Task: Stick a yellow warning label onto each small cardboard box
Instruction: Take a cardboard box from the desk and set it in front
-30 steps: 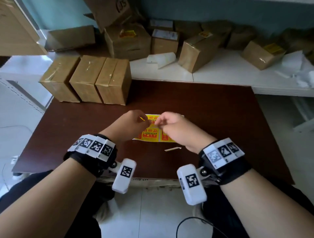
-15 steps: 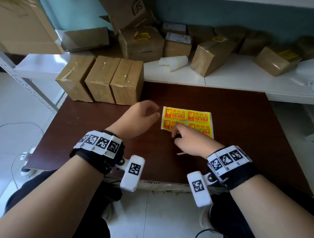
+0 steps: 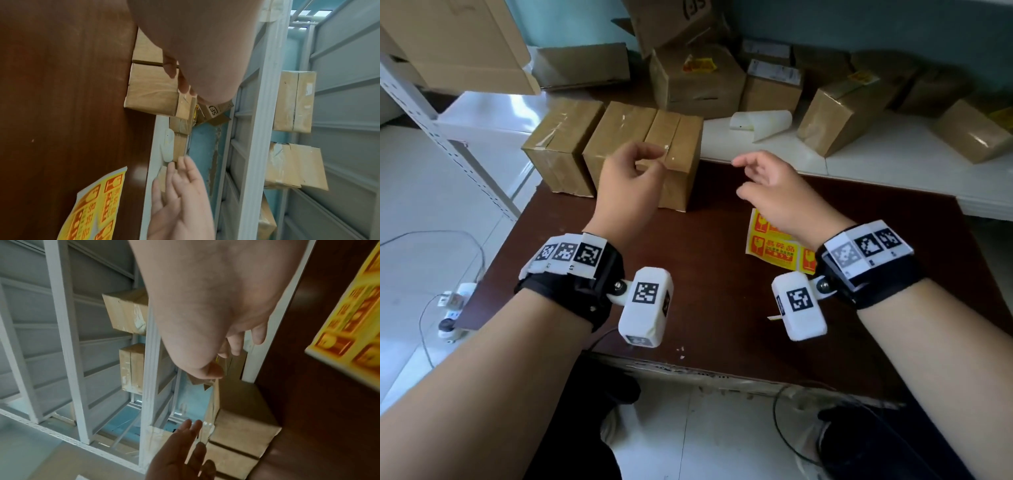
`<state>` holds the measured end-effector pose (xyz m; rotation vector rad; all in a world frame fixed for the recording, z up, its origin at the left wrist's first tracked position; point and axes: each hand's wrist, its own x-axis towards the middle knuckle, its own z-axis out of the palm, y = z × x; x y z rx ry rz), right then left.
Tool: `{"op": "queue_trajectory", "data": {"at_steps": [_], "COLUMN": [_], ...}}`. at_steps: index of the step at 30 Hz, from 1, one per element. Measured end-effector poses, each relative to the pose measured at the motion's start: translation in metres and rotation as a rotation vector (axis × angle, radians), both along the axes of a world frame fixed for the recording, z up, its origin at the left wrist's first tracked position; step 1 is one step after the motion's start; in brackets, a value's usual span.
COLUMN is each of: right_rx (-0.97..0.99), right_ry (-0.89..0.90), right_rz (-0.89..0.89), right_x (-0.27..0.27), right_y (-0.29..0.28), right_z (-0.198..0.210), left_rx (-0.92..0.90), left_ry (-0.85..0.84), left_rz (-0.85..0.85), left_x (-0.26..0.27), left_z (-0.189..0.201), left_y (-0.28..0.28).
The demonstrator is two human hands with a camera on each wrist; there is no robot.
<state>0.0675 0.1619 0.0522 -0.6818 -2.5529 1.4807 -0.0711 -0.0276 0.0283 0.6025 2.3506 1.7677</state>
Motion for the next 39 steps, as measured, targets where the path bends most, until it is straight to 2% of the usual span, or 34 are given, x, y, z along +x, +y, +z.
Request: {"op": "queue_trajectory", "data": {"at_steps": [7,17,21,26,29,35,39], "right_rx": [0.013,-0.041,-0.077,-0.277,-0.282,-0.382,-0.408], "right_ry": [0.021,0.040,0.029,0.052,0.067,0.137,0.151], "right_rz": [0.122,0.151,0.139,0.040,0.029,-0.045,-0.114], "right_x": [-0.032,-0.038,-0.037,-0.035,-0.035,-0.034,-0.037], "right_y": [-0.018,-0.023,-0.026,-0.030,-0.029,-0.027,-0.024], "right_z": [-0.015,-0.031,-0.032,-0.030,-0.028,-0.030,-0.031], "left_rx": [-0.124,-0.167,-0.215,-0.440,-0.491,-0.359,-0.114], "left_ry": [0.020,0.100,0.190,0.426,0.474,0.522,0.349], "left_rz": [0.055,0.063,0.068,0.067,0.102,0.042,0.019], "left_x": [-0.010,-0.007,-0.006,-0.006,-0.001,0.002,0.012], "left_z": [-0.006,-0.017,-0.019,-0.028,-0.025,-0.025,-0.023], "left_y": [0.001,0.021,0.024,0.027,0.028,0.031,0.039]}}
